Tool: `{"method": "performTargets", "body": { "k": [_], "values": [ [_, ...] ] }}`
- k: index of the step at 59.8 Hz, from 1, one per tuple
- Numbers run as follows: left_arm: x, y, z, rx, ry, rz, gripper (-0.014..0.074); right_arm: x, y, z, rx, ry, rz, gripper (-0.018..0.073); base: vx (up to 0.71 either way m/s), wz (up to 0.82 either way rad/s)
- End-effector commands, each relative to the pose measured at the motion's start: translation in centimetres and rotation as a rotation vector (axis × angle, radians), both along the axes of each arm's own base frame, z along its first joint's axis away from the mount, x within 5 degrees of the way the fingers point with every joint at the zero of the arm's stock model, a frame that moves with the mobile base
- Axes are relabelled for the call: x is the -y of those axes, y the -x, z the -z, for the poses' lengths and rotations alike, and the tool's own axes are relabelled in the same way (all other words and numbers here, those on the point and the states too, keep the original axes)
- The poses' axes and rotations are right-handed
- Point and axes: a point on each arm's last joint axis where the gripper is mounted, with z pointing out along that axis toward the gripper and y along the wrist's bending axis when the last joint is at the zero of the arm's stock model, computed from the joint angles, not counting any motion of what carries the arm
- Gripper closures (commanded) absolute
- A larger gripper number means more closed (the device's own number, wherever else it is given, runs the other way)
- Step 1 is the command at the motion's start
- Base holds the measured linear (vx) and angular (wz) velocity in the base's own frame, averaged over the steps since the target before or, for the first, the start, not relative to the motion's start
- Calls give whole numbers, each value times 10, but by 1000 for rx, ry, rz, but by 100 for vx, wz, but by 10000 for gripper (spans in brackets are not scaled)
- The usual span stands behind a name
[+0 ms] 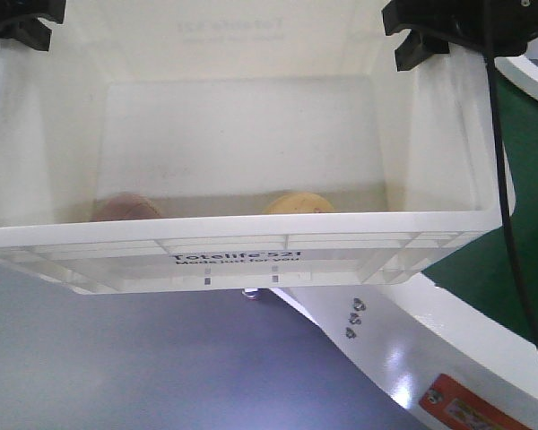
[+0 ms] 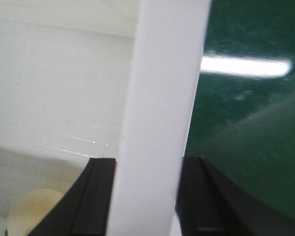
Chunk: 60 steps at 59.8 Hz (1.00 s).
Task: Place moving items into box and shelve
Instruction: 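Hold the tote with both grippers while the base drives away from the conveyor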
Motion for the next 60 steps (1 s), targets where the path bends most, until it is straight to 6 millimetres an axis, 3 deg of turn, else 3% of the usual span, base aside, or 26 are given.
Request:
{"method": "performTargets", "body": {
  "k": [1,60],
  "values": [
    [-2,16,-36,195,36,15,603,8,7,-32,182,-31,38,564,-15,57],
    [-2,16,-36,195,36,15,603,8,7,-32,182,-31,38,564,-13,65]
  ]
}}
